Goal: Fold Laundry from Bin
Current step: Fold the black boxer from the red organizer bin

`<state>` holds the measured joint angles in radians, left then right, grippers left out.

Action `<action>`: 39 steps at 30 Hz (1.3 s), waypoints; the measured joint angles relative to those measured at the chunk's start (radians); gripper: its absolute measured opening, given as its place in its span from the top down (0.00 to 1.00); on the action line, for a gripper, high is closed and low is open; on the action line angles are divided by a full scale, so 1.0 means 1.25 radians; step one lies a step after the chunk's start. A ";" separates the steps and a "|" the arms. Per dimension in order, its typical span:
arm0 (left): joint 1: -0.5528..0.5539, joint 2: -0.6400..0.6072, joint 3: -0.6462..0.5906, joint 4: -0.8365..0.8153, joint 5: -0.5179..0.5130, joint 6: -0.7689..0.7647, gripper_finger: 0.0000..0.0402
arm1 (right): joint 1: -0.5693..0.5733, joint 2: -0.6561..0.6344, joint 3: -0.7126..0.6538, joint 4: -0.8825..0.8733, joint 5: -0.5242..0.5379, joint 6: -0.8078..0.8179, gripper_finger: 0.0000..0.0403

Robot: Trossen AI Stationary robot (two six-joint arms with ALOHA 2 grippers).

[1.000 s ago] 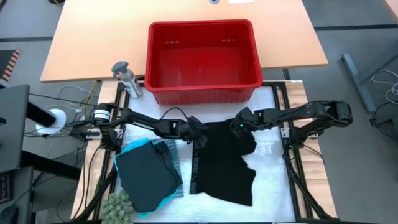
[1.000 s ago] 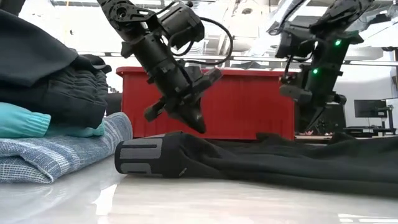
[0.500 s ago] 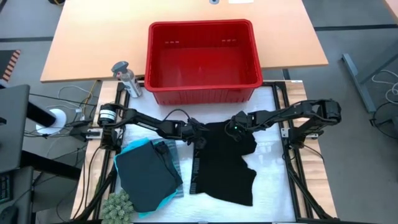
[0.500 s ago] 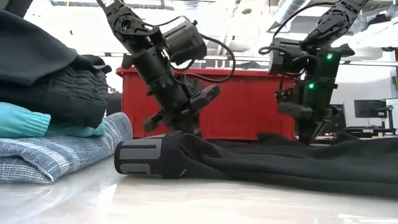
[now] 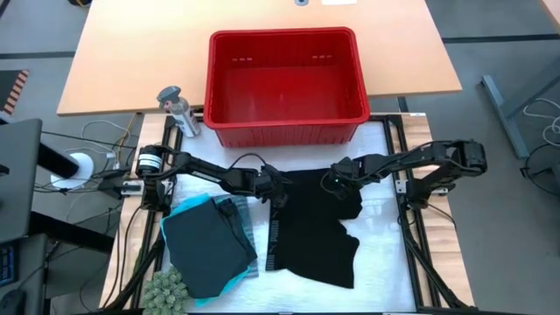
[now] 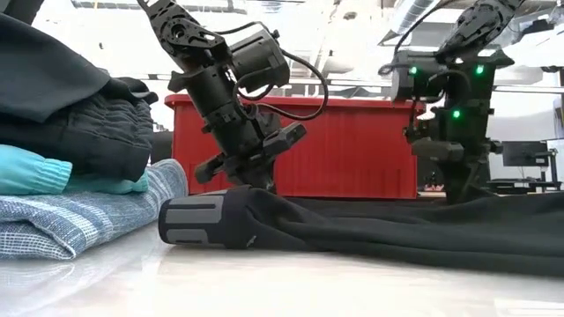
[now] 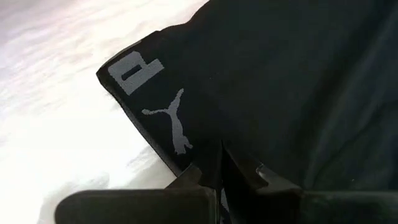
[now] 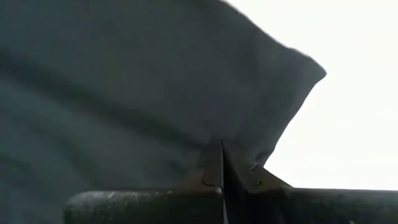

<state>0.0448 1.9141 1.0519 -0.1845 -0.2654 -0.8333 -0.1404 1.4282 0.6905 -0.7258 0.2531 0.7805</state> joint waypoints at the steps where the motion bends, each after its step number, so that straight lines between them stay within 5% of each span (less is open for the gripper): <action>1: 0.000 -0.001 -0.001 0.008 0.007 -0.001 1.00 | 0.004 -0.008 0.005 -0.001 0.004 -0.002 0.96; 6: 0.001 -0.022 0.027 -0.006 0.025 0.023 1.00 | 0.014 -0.078 0.035 -0.016 0.038 -0.023 0.96; 14: -0.010 -0.106 0.144 -0.038 0.028 0.236 1.00 | 0.037 -0.257 0.060 -0.075 0.048 -0.080 0.93; 22: -0.119 -0.204 0.265 -0.232 0.308 0.555 1.00 | 0.219 -0.455 0.061 -0.041 -0.221 -0.147 0.87; 25: -0.222 -0.208 0.328 -0.264 0.242 0.632 1.00 | 0.348 -0.485 0.061 0.019 -0.245 -0.137 0.88; 34: -0.486 -0.194 0.451 -0.233 -0.140 0.951 1.00 | 0.650 -0.480 0.062 0.210 -0.222 -0.075 0.94; 39: -0.507 -0.194 0.451 -0.228 -0.115 0.905 1.00 | 0.721 -0.450 0.062 0.153 -0.201 0.005 0.83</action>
<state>-0.5892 1.6718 1.6154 -0.4698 -0.4094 0.2985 0.7609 0.8655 0.7675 -0.5340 0.0021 0.7869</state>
